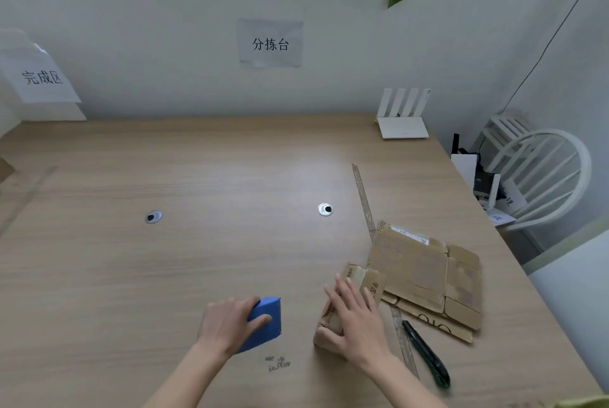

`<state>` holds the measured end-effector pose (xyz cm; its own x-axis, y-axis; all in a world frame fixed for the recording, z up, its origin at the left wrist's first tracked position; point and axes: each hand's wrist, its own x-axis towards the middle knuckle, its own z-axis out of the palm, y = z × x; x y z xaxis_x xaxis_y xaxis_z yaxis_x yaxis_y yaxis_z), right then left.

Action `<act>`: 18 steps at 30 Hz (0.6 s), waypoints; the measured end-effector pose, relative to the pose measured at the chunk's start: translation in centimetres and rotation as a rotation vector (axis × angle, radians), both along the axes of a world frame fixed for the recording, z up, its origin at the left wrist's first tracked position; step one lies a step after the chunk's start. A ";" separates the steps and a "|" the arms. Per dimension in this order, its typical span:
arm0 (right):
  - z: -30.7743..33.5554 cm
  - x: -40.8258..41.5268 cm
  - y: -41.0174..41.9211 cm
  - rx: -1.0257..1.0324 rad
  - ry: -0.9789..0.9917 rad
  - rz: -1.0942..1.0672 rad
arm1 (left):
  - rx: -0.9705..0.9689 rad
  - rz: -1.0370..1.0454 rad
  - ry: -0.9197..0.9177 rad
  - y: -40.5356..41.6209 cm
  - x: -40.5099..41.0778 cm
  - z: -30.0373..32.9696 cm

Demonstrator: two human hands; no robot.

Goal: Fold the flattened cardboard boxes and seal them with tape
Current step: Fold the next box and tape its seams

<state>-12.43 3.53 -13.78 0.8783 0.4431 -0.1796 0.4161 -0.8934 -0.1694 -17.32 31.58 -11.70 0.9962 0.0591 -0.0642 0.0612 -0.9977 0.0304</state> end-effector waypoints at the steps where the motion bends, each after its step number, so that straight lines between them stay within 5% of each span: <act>1: -0.1 -0.4 0.0 -0.001 0.026 -0.083 | 0.007 -0.006 0.003 0.1 0.3 0.3; 11: 1.9 0.7 -1.6 0.096 0.230 0.165 | -0.066 -0.091 -0.121 -1.7 2.4 3.7; 15: 2.5 0.0 -1.6 0.106 0.249 0.127 | -0.058 -0.158 -0.115 -2.5 2.6 4.8; 18: 3.1 -0.9 -1.6 0.299 0.317 0.019 | -0.073 -0.203 -0.147 -2.9 2.7 5.6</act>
